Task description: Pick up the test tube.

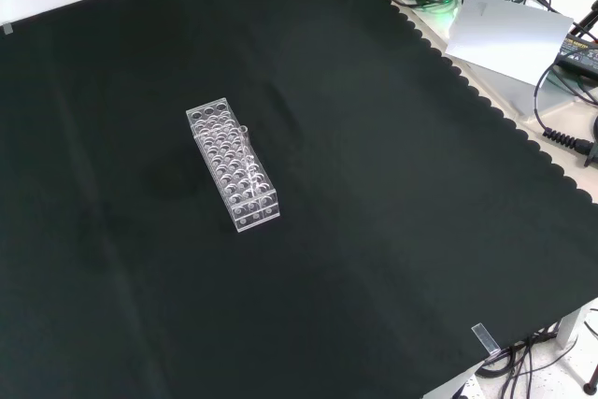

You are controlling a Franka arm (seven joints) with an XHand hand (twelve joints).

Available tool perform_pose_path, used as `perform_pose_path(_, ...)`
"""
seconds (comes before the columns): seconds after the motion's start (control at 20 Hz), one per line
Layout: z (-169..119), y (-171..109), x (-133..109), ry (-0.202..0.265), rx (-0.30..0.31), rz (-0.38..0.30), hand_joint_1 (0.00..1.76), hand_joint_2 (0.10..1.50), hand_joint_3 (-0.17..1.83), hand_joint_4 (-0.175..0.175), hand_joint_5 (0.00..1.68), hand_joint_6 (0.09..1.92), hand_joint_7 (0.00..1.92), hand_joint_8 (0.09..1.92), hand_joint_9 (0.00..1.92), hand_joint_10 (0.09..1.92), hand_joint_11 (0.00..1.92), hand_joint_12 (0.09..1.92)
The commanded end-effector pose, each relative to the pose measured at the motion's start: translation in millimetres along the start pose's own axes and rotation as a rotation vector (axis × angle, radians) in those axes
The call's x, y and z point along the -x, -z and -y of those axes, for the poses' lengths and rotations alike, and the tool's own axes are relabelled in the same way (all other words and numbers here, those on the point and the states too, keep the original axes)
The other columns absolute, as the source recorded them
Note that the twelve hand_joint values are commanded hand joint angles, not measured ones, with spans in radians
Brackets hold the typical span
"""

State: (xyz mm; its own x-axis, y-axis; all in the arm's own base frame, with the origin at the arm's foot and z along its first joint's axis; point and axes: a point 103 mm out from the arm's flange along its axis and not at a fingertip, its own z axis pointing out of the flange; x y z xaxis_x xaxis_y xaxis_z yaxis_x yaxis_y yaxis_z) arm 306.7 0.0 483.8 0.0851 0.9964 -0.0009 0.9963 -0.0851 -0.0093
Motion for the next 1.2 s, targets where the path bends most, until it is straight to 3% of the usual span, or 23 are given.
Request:
perform_pose_path(0.05, -2, 0, 0, 0.002, 0.006, 0.01, 0.61, 0.71, 0.55, -0.044, 0.1, 0.15, 0.1, 0.44, 0.15, 0.56, 0.1, 1.39)
perform_pose_path(0.2, -7, 0, -4, 0.012, 0.001, 0.017, 0.51, 0.8, 0.39, -0.037, 0.01, 0.09, 0.01, 0.33, 0.02, 0.5, 0.01, 1.38)
perform_pose_path(0.5, -29, -5, -12, 0.045, -0.015, 0.01, 0.5, 0.82, 0.34, -0.036, 0.01, 0.09, 0.0, 0.34, 0.0, 0.55, 0.0, 1.4)
perform_pose_path(0.85, -69, -19, -26, 0.098, -0.018, -0.024, 0.6, 0.83, 0.28, -0.061, 0.15, 0.09, 0.02, 0.76, 0.01, 0.89, 0.0, 1.58)
perform_pose_path(1.2, -112, -39, -41, 0.128, -0.059, -0.064, 0.75, 0.76, 0.37, -0.09, 0.26, 0.09, 0.15, 0.86, 0.14, 0.97, 0.09, 1.62)
